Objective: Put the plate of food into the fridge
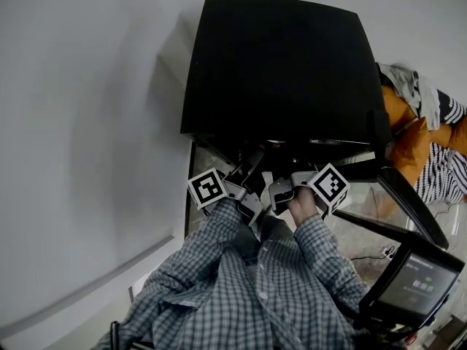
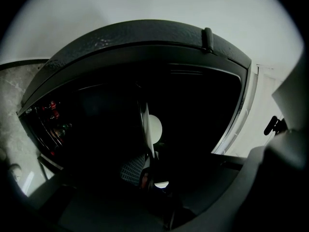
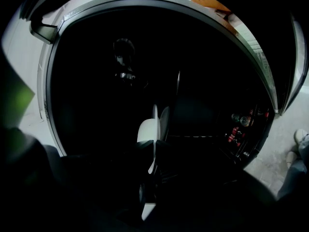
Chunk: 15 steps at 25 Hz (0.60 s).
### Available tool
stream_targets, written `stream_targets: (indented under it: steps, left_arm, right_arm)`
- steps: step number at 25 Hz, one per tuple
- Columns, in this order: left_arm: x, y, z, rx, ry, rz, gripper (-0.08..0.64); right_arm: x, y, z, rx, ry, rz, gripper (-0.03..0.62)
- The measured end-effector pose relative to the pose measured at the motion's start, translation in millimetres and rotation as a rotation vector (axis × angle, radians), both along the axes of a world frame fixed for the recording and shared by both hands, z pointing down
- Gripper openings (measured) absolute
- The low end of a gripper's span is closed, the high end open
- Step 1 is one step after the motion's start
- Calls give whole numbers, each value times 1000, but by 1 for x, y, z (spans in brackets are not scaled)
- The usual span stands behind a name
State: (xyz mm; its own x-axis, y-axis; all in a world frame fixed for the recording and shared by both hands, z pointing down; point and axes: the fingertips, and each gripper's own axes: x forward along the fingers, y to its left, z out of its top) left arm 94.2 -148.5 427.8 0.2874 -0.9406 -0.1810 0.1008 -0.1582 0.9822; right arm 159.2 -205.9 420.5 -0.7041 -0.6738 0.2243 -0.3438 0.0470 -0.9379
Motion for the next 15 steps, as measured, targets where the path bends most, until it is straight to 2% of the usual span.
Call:
stream_targets:
  steps: [8, 15]
  left_arm:
    - [-5, 4, -2, 8, 5, -22, 75]
    - [-5, 2, 0, 8, 2, -16, 75]
  right_arm:
    - [-2, -4, -1, 24, 18, -28, 17]
    - [-5, -4, -2, 53, 115, -93, 20]
